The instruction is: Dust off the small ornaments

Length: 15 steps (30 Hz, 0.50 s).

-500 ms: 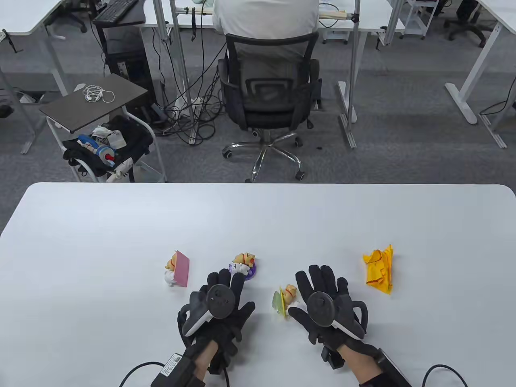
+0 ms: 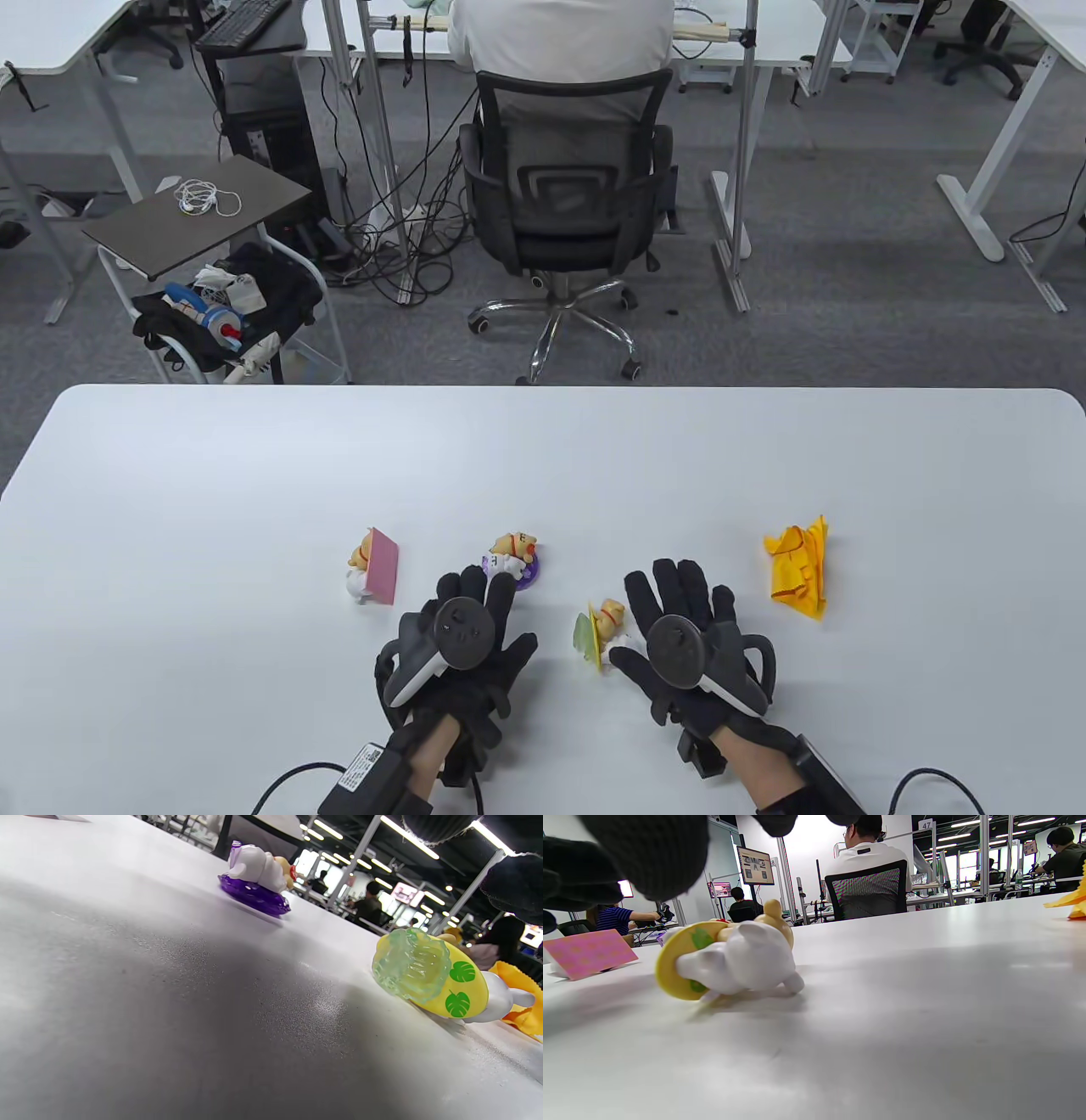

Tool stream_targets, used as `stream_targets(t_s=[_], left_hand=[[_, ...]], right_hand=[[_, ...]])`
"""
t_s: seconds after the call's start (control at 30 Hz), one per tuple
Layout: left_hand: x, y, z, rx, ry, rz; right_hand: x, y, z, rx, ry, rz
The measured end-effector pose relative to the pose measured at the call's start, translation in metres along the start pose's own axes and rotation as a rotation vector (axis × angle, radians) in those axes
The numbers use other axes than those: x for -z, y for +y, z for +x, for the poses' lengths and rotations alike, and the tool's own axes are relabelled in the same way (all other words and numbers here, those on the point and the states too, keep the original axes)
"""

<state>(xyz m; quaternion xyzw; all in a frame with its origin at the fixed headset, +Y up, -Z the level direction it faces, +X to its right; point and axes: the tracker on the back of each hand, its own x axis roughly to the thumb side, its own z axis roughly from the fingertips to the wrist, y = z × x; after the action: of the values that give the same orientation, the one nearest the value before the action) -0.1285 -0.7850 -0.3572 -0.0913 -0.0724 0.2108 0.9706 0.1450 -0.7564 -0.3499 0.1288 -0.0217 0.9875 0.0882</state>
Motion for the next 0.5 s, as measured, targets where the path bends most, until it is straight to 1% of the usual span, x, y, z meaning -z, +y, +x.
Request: stream_targets(t_s=[0.2, 0.3, 0.37, 0.43, 0.5], left_hand=[[0.0, 0.0, 0.002, 0.002, -0.006, 0.008], [0.001, -0.003, 0.0, -0.008, 0.006, -0.009], [0.001, -0.004, 0.0, -0.008, 0.01, -0.016], [0.001, -0.004, 0.002, -0.007, 0.006, -0.015], [-0.001, -0.003, 0.004, -0.005, 0.0, -0.006]], right_hand=[[0.0, 0.0, 0.0, -0.029, 0.01, 0.005], [0.0, -0.003, -0.003, -0.044, 0.033, -0.014], [0.003, -0.008, -0.007, -0.033, 0.065, -0.013], [0.012, -0.017, -0.018, -0.01, 0.135, -0.025], [0.02, -0.023, -0.031, 0.015, 0.199, -0.009]])
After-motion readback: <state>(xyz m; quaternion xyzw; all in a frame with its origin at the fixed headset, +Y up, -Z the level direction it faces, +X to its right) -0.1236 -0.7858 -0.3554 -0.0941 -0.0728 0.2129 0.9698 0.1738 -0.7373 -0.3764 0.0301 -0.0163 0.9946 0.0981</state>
